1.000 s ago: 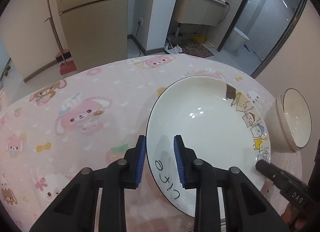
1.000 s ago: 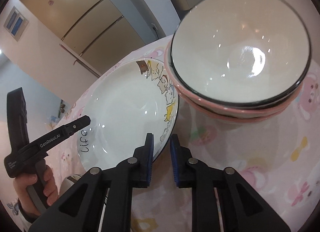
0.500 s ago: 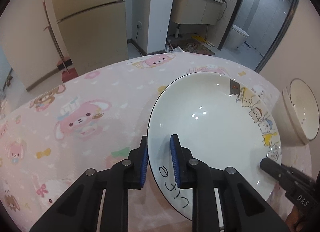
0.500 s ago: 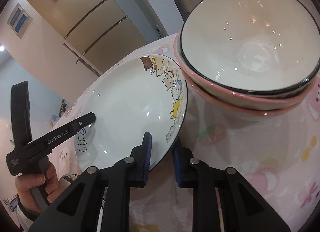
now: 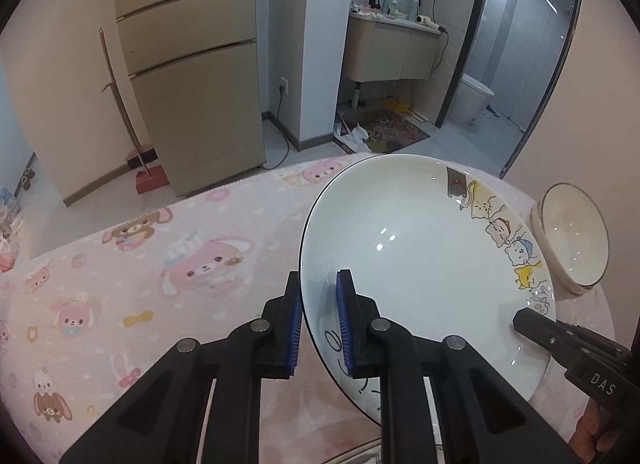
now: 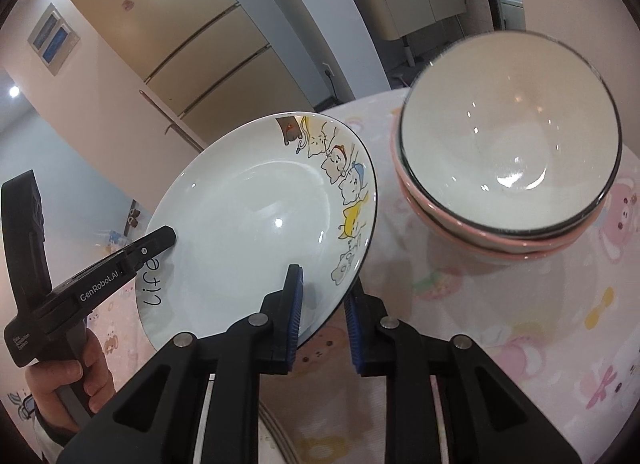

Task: Organize plates and bowls
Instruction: 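Lift the gripped plate up off the table with the right tool, then carry the 'life' plate over the other plate and lower it onto it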

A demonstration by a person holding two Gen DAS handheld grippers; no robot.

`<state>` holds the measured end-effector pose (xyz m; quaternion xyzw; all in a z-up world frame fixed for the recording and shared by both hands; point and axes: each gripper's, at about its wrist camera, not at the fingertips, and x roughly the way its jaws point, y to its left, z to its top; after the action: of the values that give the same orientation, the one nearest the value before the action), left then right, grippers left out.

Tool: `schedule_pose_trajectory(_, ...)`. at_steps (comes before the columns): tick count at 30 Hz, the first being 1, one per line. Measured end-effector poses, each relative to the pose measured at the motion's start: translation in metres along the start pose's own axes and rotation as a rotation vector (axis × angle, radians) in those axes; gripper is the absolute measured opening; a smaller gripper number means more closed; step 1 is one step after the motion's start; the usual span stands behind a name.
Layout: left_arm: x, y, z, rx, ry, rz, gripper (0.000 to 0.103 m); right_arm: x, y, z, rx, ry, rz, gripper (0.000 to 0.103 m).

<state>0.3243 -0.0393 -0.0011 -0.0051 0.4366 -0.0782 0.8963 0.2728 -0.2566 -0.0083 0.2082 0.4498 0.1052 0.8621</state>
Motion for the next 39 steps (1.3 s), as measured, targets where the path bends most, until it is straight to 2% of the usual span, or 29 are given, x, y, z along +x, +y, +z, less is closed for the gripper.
schedule_pose_trajectory(11, -0.070, 0.003, 0.000, -0.027, -0.092, 0.000, 0.018, -0.050, 0.030, -0.001, -0.082, -0.071, 0.028, 0.019)
schedule_pose_trajectory(19, -0.130, 0.002, -0.016, -0.023, -0.155, 0.019, 0.018, -0.088, 0.053, -0.013, -0.131, -0.121, 0.057, 0.019)
schedule_pose_trajectory(31, -0.195, 0.020, -0.073, -0.080, -0.195, 0.024, 0.018, -0.119, 0.081, -0.049, -0.222, -0.133, 0.085, 0.019)
schedule_pose_trajectory(39, -0.201, 0.026, -0.122, -0.121, -0.175, 0.015, 0.018, -0.122, 0.085, -0.084, -0.271, -0.106, 0.063, 0.019)
